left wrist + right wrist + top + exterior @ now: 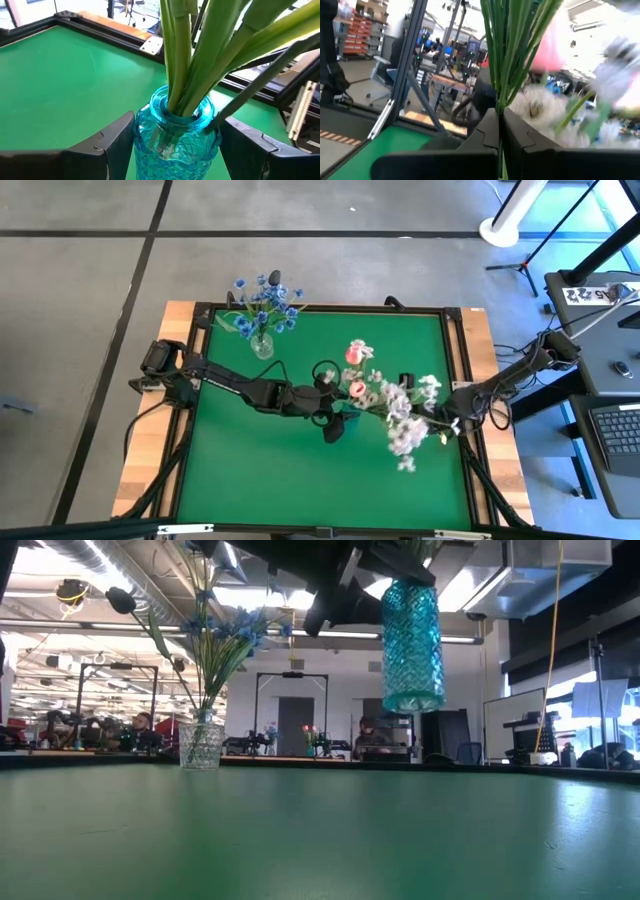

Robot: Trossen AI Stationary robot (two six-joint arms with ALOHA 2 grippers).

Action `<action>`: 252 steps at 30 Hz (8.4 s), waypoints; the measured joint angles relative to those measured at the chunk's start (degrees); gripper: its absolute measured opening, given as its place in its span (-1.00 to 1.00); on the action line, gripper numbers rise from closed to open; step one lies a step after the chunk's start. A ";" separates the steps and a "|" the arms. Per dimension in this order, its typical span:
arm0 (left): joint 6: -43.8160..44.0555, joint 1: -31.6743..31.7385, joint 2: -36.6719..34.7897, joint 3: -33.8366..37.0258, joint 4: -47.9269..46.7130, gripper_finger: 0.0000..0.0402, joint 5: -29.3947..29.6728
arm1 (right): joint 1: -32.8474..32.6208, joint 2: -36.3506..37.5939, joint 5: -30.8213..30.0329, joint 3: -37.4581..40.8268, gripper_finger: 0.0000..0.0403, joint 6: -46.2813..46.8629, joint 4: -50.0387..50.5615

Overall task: Sort flowers into vase by color
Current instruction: Put the white flowers into the blue vase, then return to Home Position

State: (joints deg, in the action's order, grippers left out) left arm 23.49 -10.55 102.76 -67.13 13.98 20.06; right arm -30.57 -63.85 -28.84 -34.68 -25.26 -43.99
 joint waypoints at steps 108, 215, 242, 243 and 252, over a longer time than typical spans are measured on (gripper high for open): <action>-6.28 -1.92 3.37 0.07 5.10 0.20 10.38 | 4.88 -7.76 -7.90 -0.36 -1.00 14.76 16.56; -10.25 -14.46 -9.29 25.64 13.57 -0.17 29.87 | -17.79 20.62 -32.48 11.96 -0.16 21.15 30.29; -22.68 -5.10 -54.35 66.64 44.09 -1.00 7.93 | -17.68 63.65 -20.90 30.20 -0.99 -2.29 34.07; -23.57 -4.50 -55.39 66.67 42.63 -1.00 8.32 | -17.67 63.65 -21.49 29.22 -0.98 -3.11 34.17; -24.40 -0.55 -76.80 66.69 21.76 -1.00 6.24 | -15.13 63.67 -2.62 23.53 -0.99 -2.93 39.98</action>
State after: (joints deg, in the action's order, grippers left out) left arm -0.91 -11.10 25.96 -0.45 35.74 26.31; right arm -45.71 -0.18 -31.46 -11.14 -28.20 -4.00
